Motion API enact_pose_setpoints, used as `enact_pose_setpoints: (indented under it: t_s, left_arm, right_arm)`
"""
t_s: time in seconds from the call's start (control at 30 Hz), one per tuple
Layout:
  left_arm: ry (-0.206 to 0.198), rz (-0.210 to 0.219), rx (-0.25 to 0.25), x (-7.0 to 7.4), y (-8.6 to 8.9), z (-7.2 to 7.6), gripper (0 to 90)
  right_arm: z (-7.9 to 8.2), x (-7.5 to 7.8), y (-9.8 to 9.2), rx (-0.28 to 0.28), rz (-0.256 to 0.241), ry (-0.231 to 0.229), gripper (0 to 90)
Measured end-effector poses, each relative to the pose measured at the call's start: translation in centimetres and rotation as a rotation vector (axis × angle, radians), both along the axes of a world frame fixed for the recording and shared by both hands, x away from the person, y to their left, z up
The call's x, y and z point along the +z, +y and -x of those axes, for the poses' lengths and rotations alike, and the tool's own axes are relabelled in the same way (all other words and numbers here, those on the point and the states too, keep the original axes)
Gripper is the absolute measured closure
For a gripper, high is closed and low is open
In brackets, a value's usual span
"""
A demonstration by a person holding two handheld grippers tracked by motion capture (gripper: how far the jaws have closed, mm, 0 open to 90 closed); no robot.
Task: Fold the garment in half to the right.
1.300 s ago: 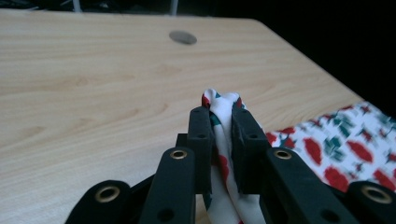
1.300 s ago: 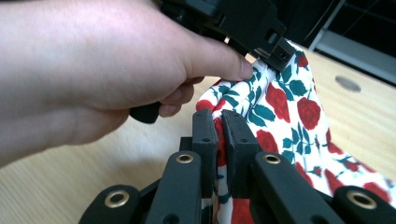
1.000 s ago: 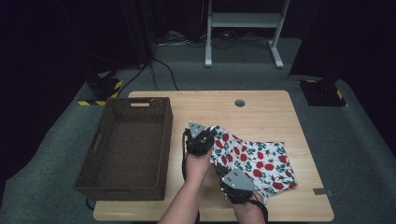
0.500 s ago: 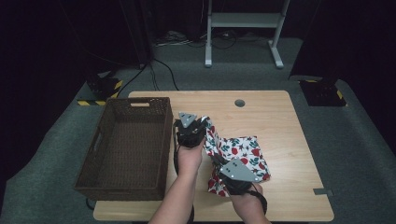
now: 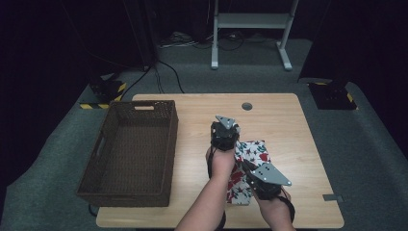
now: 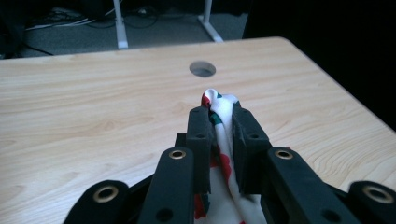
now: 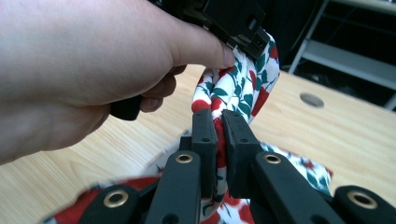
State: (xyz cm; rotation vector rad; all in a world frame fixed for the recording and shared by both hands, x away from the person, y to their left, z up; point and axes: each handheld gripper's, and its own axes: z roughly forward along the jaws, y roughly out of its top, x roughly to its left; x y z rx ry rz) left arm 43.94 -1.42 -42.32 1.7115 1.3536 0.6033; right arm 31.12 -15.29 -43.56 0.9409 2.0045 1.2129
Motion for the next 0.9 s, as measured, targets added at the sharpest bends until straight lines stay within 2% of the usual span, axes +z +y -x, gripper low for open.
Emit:
enact_pose_setpoints:
  t_s: [0.2, 0.4, 0.67, 0.9]
  left_arm:
    - [0.029, -0.063, 0.007, -2.2, -2.3, -0.6, 78.4]
    - [0.052, -0.098, 0.007, -3.7, -3.9, -0.9, 78.0]
    - [0.075, -0.14, -0.013, -4.5, -5.4, -1.2, 77.5]
    - [0.088, -0.16, -0.037, -5.1, -6.5, -1.4, 77.6]
  right_arm:
    - [-0.5, -1.8, -1.9, -0.04, -0.006, 0.041, 84.5]
    - [-0.7, -3.4, -3.1, -0.061, -0.003, 0.071, 84.5]
    - [-0.7, -4.5, -4.3, -0.08, -0.004, 0.097, 84.3]
    - [-0.6, -5.2, -4.9, -0.093, -0.003, 0.116, 84.1]
